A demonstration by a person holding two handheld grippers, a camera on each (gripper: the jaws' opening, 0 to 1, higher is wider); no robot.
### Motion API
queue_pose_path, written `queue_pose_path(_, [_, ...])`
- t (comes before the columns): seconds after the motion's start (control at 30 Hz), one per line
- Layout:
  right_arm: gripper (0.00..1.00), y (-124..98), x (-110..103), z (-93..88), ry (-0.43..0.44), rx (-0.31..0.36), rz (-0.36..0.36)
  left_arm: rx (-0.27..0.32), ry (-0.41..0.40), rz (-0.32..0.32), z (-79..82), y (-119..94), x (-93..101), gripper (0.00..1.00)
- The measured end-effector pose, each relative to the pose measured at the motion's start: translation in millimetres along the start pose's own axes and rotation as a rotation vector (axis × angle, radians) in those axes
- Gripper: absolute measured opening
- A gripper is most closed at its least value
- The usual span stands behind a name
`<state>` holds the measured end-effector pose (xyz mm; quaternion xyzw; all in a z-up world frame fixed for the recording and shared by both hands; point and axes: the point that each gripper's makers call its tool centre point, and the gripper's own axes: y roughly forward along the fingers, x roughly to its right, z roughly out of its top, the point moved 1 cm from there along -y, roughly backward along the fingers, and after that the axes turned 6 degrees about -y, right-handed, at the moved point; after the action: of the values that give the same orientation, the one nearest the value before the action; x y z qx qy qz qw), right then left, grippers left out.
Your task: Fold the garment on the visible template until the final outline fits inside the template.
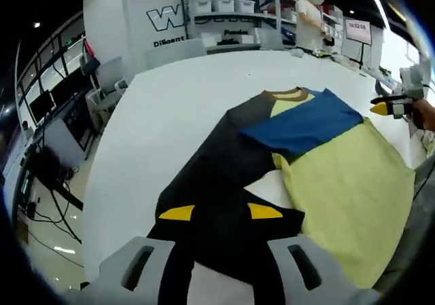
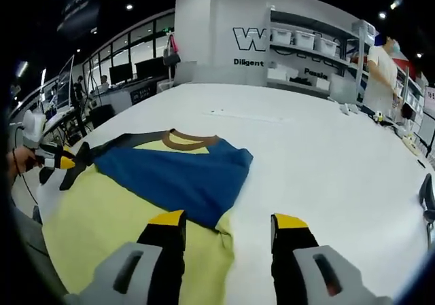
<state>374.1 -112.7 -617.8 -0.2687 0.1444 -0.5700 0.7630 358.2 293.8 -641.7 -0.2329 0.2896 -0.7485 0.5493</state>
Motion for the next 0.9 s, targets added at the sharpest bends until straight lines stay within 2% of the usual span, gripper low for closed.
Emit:
queue_pose_path(0.1, [0.46,-0.7,-1.2,-1.2,0.006,0.0,0.004,-0.019,0.039,-0.058,-7.3,-3.1,16.2,0.23])
queue_pose_path(0.2, [0.46,-1.0,-1.2,-1.6,0.006,0.0,0.007,-0.039,0.068,-0.072,-13.0,-3.5,21.3,0.26])
queue_pose_path(0.3, [0.51,-1.2,-2.6,0.2,0.02,0.016,0.021,-0.038,0.078,-0.118,-16.8,-4.4,30.8,0.3])
queue_pose_path(0.37, [0.51,-1.3,-2.8,0.5,0.02,0.018,0.022,-0.035,0.075,-0.113,-17.0,-4.9,30.7,0.28])
queue_pose_path(0.47, [0.51,-1.6,-3.3,2.1,0.021,0.027,0.025,-0.045,0.125,-0.083,-20.2,-2.7,24.8,0.25])
queue_pose_path(0.6, [0.51,-2.5,-3.1,2.6,0.016,0.029,0.024,-0.068,0.097,-0.098,-27.3,0.2,22.8,0.25])
queue_pose_path(0.67, [0.53,-2.4,-5.4,2.1,0.006,0.021,0.043,-0.05,0.076,-0.13,-28.1,-0.9,27.7,0.2])
queue_pose_path(0.73, [0.54,-2.7,-5.6,3.6,-0.001,0.026,0.046,-0.042,0.003,-0.129,-28.8,-1.0,27.4,0.19])
queue_pose_path(0.8, [0.54,-4.0,-6.4,5.1,-0.007,0.03,0.046,-0.03,0.015,-0.122,-28.2,-0.7,22.8,0.16])
queue_pose_path(0.83, [0.54,-4.3,-6.8,5.3,-0.007,0.031,0.046,-0.025,0.023,-0.111,-28.2,-0.1,20.8,0.09])
queue_pose_path(0.87, [0.54,-4.3,-7.4,5.4,-0.005,0.031,0.048,-0.014,0.068,-0.093,-26.3,0.1,16.4,0.03])
queue_pose_path(0.9, [0.54,-4.2,-8.8,4.7,-0.003,0.029,0.051,-0.041,0.015,-0.1,-28.8,-1.0,18.1,0.0])
